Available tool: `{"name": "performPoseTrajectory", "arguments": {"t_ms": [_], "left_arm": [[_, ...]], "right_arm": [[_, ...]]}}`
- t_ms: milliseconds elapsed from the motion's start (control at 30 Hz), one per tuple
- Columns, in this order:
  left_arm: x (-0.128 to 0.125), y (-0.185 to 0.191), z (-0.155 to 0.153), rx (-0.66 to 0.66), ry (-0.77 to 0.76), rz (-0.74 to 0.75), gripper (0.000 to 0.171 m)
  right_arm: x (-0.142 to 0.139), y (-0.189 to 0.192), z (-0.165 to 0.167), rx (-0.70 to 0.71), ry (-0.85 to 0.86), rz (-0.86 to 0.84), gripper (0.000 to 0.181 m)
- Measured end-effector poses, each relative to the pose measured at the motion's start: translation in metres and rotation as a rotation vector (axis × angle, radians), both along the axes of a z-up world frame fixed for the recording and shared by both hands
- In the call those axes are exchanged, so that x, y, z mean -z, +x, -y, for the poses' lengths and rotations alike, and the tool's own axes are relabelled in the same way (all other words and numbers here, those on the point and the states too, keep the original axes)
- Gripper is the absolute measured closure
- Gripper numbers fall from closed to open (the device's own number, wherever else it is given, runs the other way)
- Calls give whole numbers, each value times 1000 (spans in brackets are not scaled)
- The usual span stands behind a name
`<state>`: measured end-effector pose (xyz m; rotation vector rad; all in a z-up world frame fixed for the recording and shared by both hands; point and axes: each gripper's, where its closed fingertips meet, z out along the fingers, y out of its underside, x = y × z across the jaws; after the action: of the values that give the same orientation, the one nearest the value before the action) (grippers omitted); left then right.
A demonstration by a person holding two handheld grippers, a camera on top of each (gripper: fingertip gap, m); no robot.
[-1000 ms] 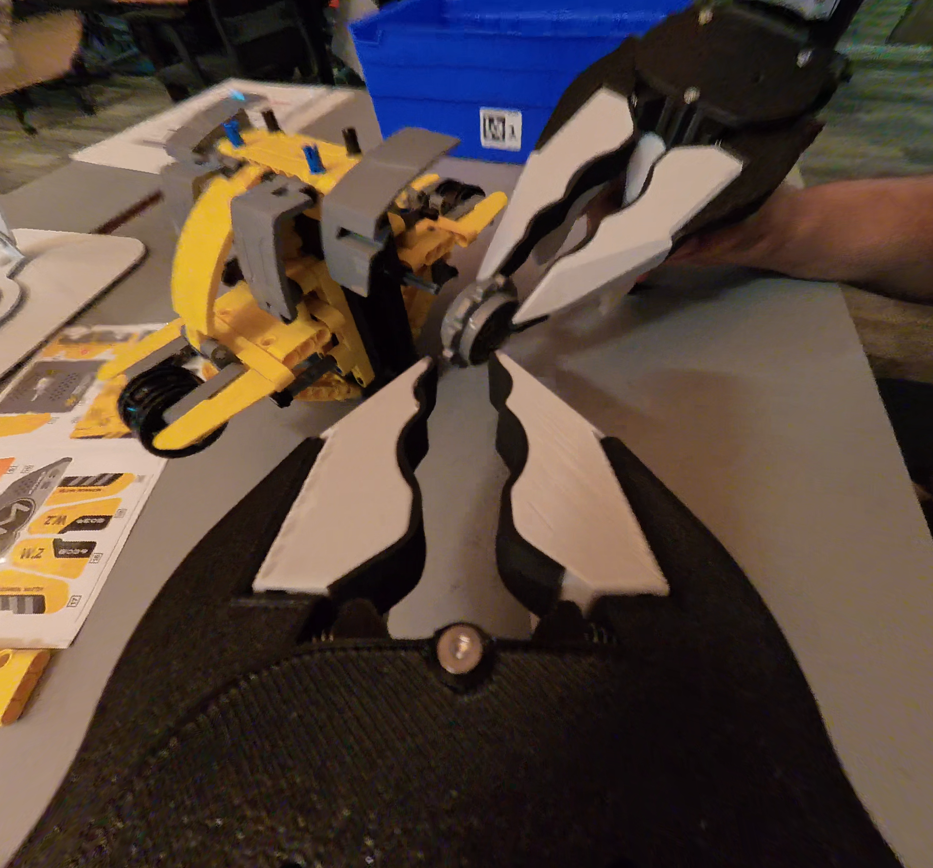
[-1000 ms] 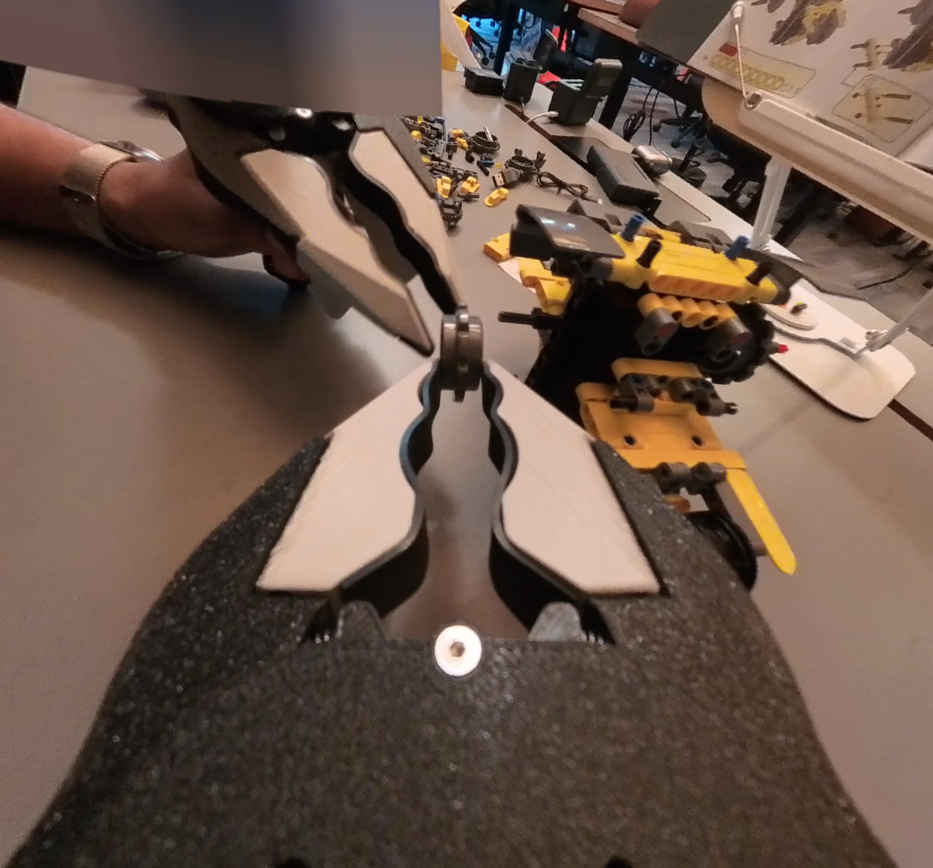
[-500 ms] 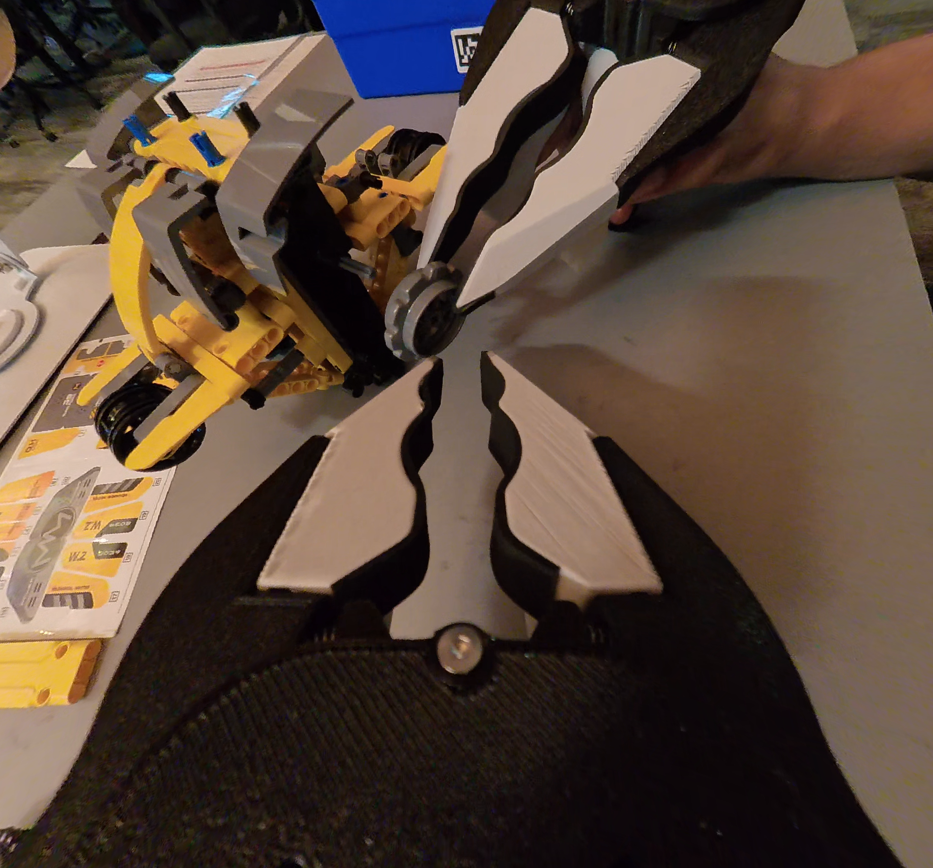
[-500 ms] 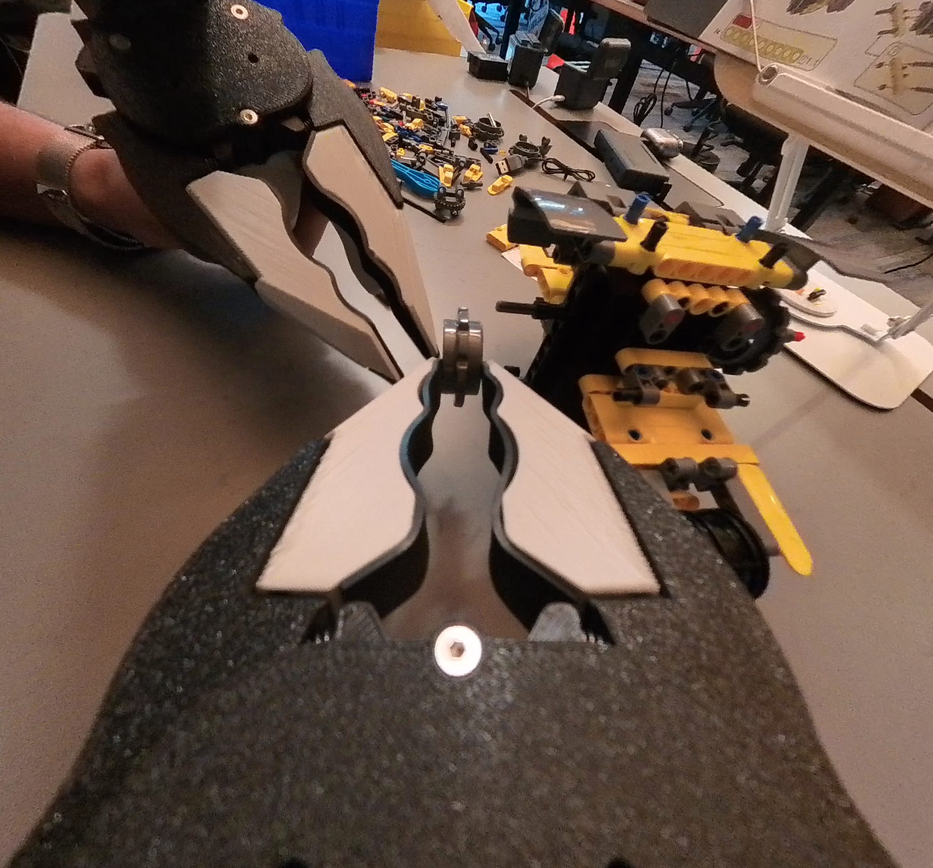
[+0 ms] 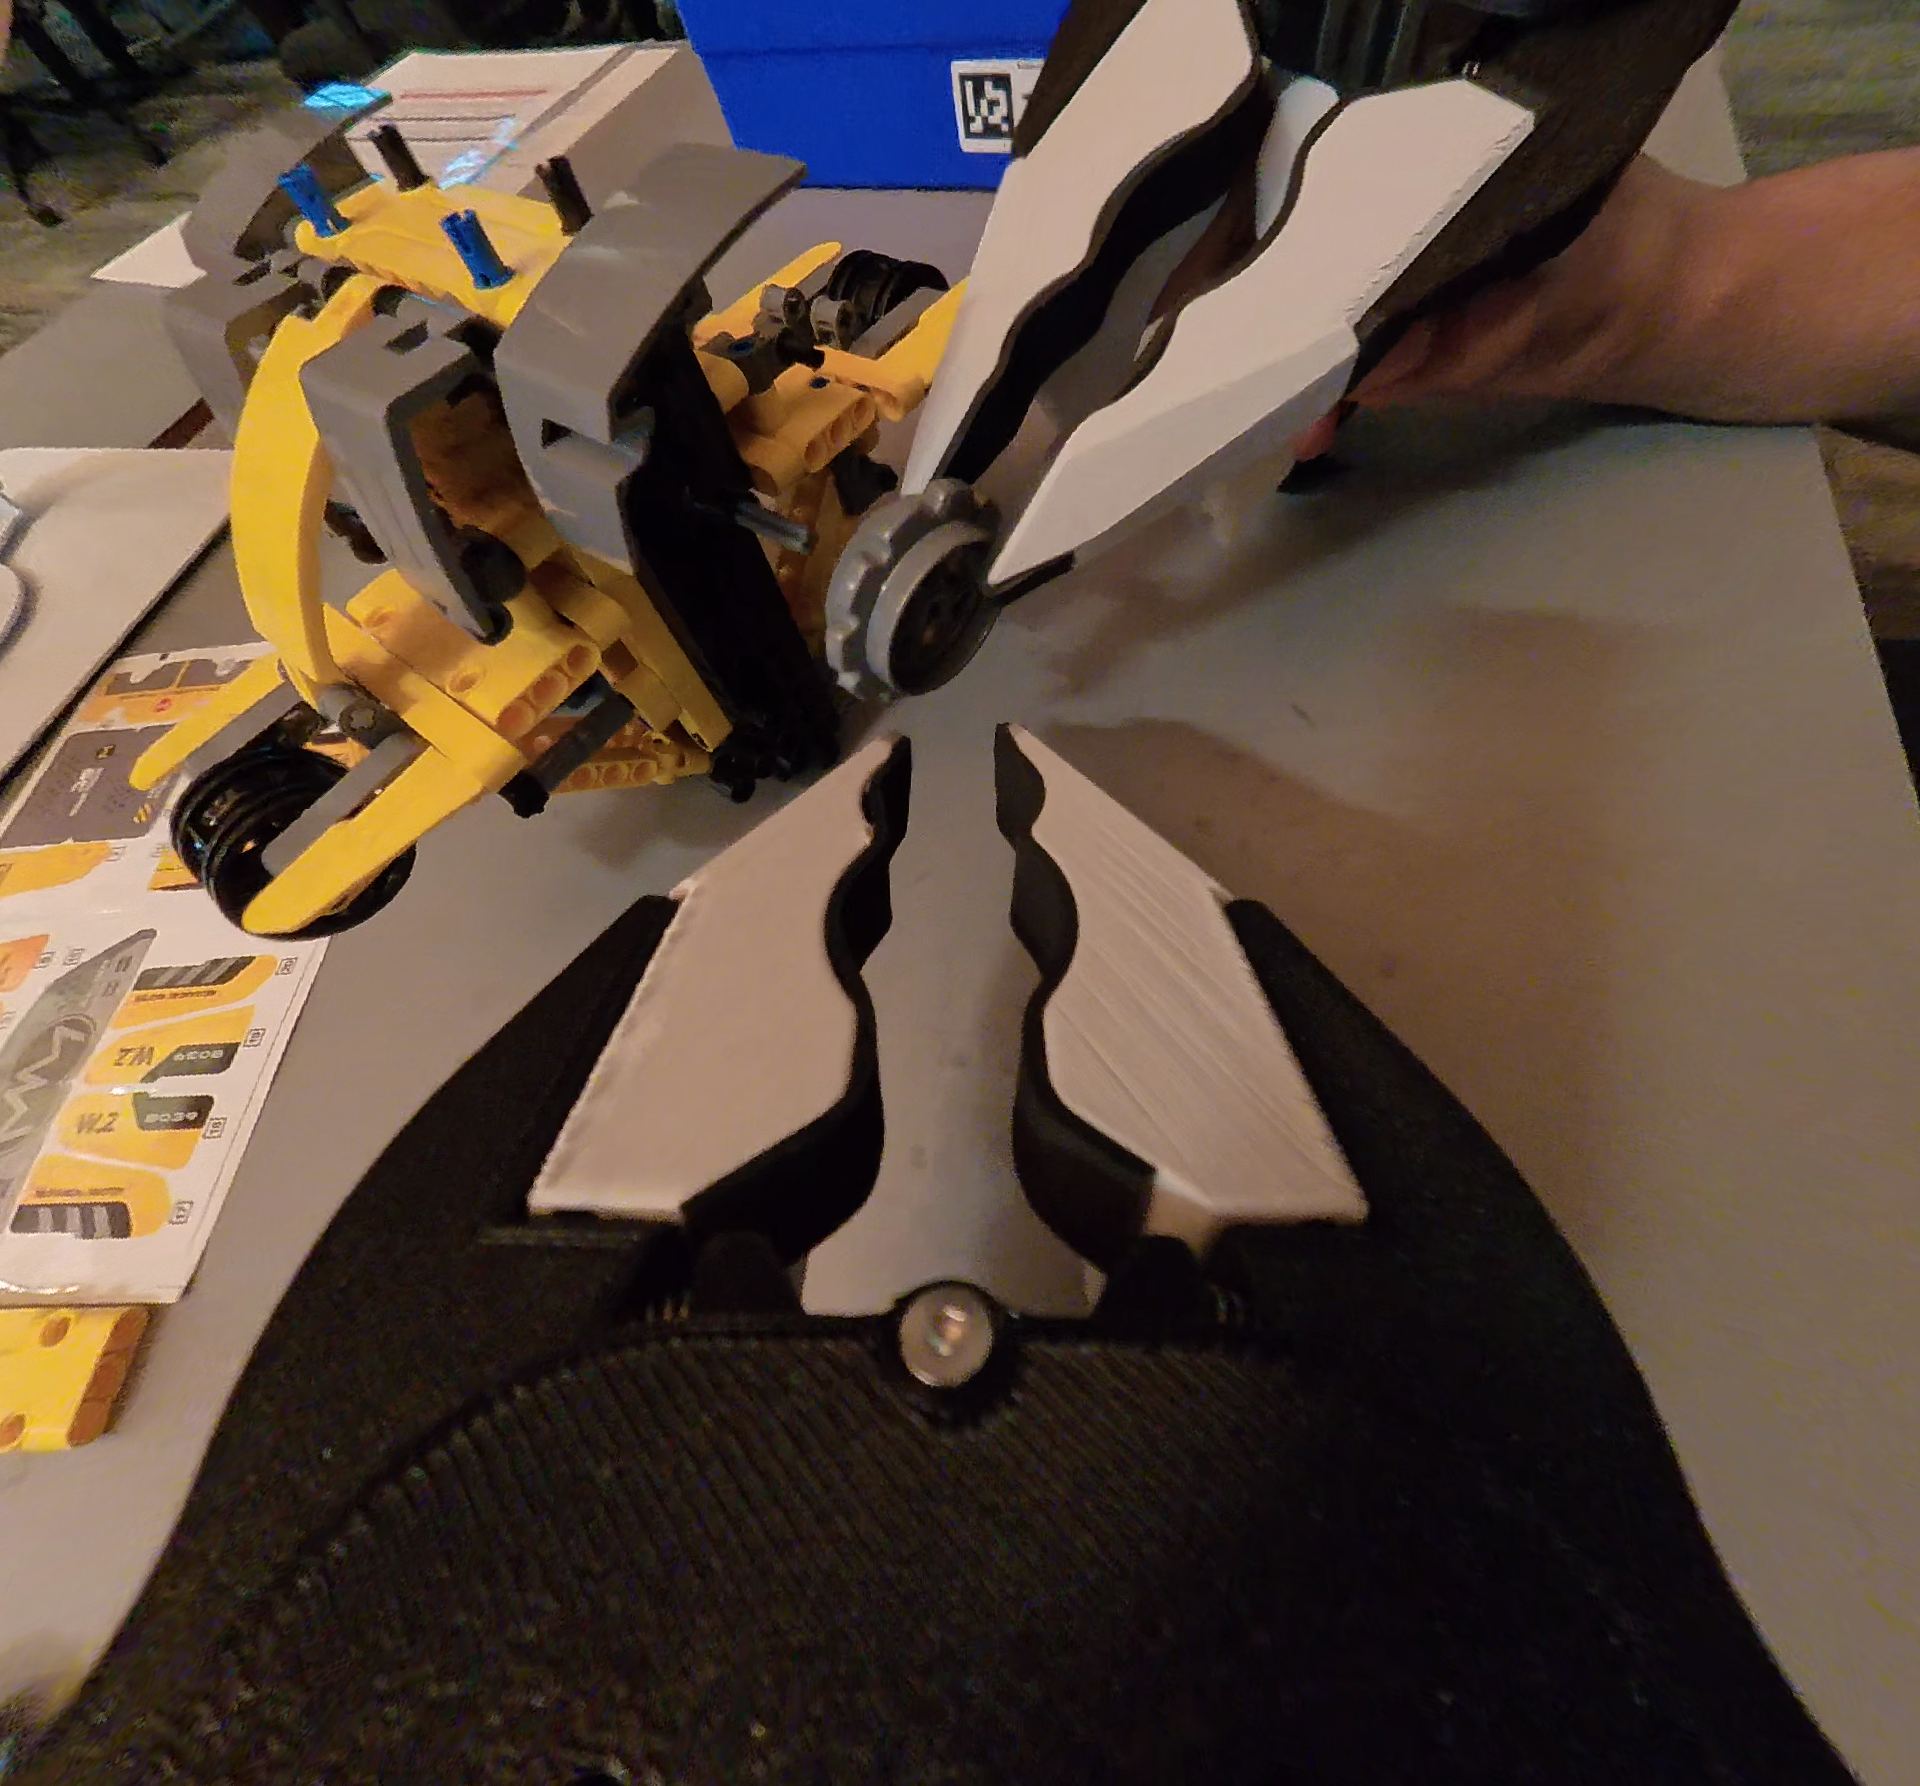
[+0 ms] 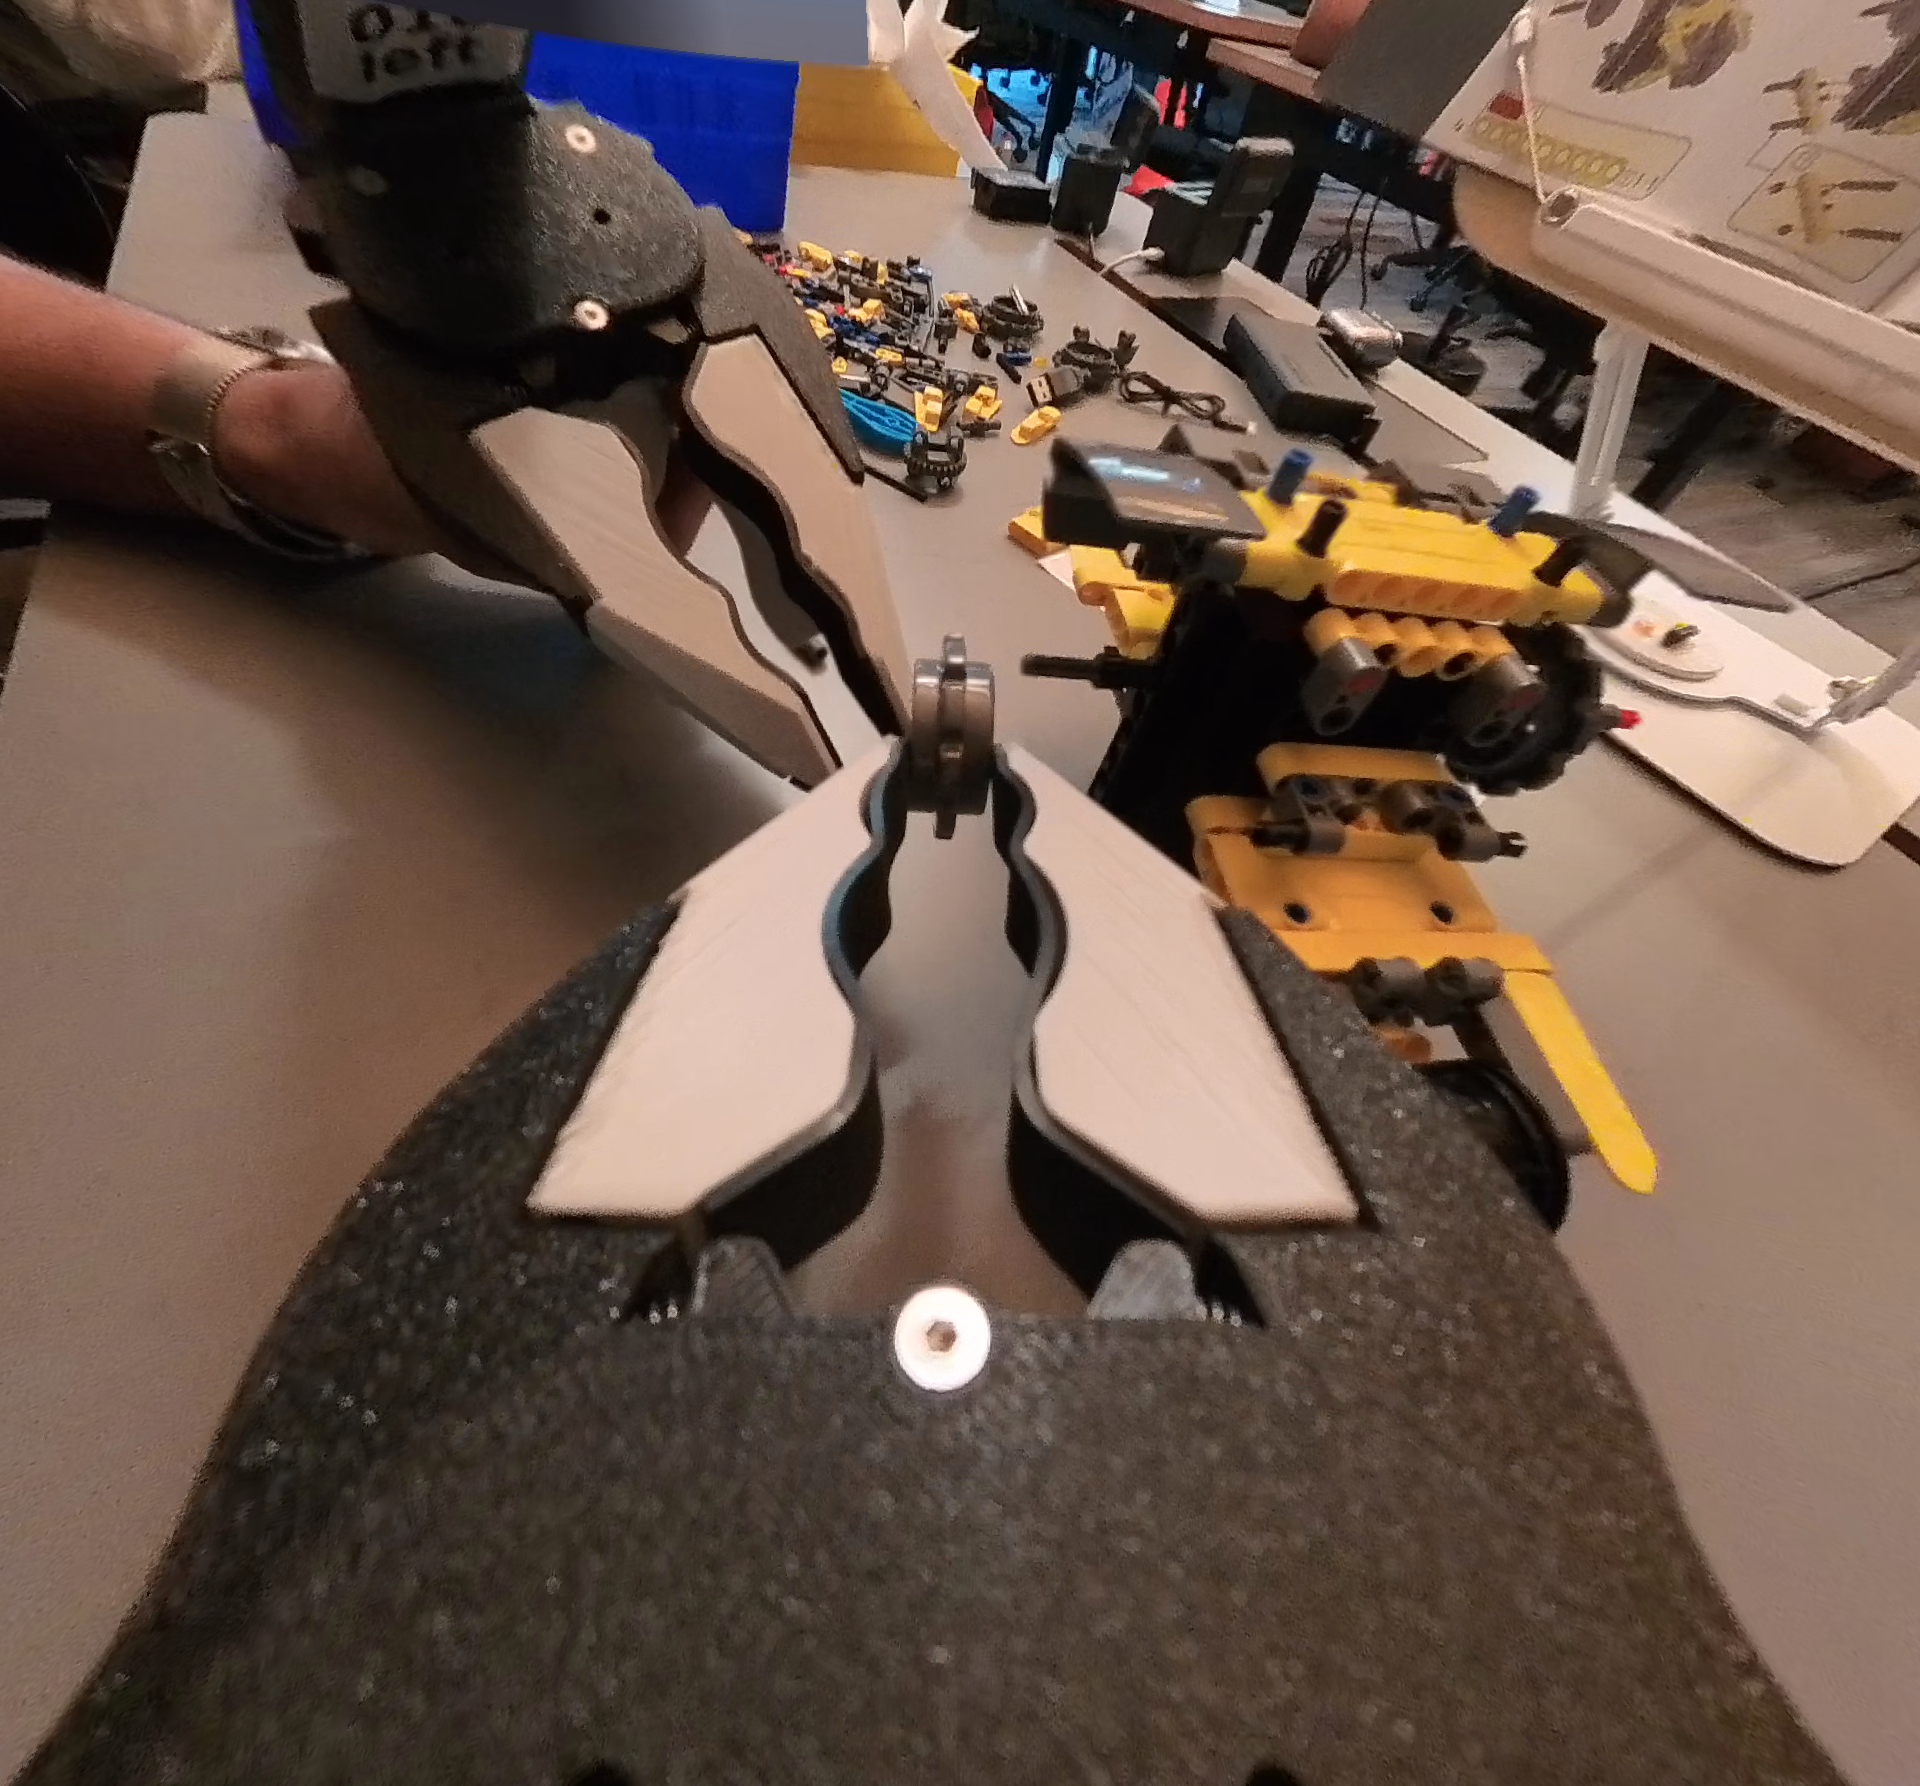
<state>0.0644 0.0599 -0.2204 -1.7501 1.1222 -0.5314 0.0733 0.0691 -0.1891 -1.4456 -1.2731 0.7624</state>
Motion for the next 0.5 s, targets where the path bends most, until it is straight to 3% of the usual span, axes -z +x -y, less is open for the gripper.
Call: {"name": "performPoseTrajectory", "arguments": {"t_ms": [233,500], "left_arm": [[-10,-4,-5,-13,-58,111,153],[-17,-7,-9,-34,-78,174,152]], "right_arm": [[-16,3,0,-28,-95,-122,166],[-17,1,-9,11,-123,-147,166]]}}
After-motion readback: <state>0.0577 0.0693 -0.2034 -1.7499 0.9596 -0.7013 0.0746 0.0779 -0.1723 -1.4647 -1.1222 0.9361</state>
